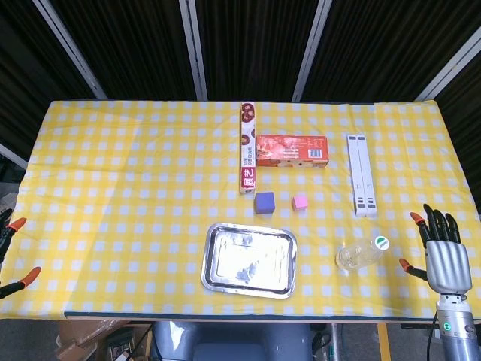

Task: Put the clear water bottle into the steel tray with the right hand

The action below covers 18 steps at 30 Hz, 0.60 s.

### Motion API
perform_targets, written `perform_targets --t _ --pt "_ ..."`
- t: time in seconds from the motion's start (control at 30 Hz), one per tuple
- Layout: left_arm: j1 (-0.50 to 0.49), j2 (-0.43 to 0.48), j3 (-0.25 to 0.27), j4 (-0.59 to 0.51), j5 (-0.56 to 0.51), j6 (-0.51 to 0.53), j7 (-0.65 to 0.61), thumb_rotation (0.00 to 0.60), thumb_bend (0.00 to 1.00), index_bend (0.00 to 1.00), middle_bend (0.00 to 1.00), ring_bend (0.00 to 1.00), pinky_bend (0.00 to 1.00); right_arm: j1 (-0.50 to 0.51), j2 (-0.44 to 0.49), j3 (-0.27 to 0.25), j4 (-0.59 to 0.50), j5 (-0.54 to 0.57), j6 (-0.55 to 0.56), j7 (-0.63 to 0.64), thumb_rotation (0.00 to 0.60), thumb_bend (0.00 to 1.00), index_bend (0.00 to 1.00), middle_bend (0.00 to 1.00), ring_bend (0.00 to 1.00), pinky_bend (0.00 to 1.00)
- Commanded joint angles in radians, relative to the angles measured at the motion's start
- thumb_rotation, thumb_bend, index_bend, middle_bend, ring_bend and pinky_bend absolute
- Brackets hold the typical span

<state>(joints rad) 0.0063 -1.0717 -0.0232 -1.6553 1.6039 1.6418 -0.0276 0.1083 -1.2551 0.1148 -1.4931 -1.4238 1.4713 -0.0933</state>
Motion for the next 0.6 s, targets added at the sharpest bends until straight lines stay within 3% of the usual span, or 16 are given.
perform_targets --t 0.03,0.6 --pt "0.004 -0.002 0.004 -0.002 0.009 0.008 0.006 0.600 0.22 0.13 0.00 0.00 0.00 0.009 0.005 0.008 -0.010 0.009 -0.010 -0.007 0.600 0.13 0.17 0.00 0.00 0.00" --pt "0.002 -0.010 0.008 -0.012 0.004 -0.007 0.037 0.600 0.22 0.13 0.00 0.00 0.00 -0.005 0.018 -0.014 -0.014 0.015 -0.036 0.051 0.600 0.13 0.17 0.00 0.00 0.00"
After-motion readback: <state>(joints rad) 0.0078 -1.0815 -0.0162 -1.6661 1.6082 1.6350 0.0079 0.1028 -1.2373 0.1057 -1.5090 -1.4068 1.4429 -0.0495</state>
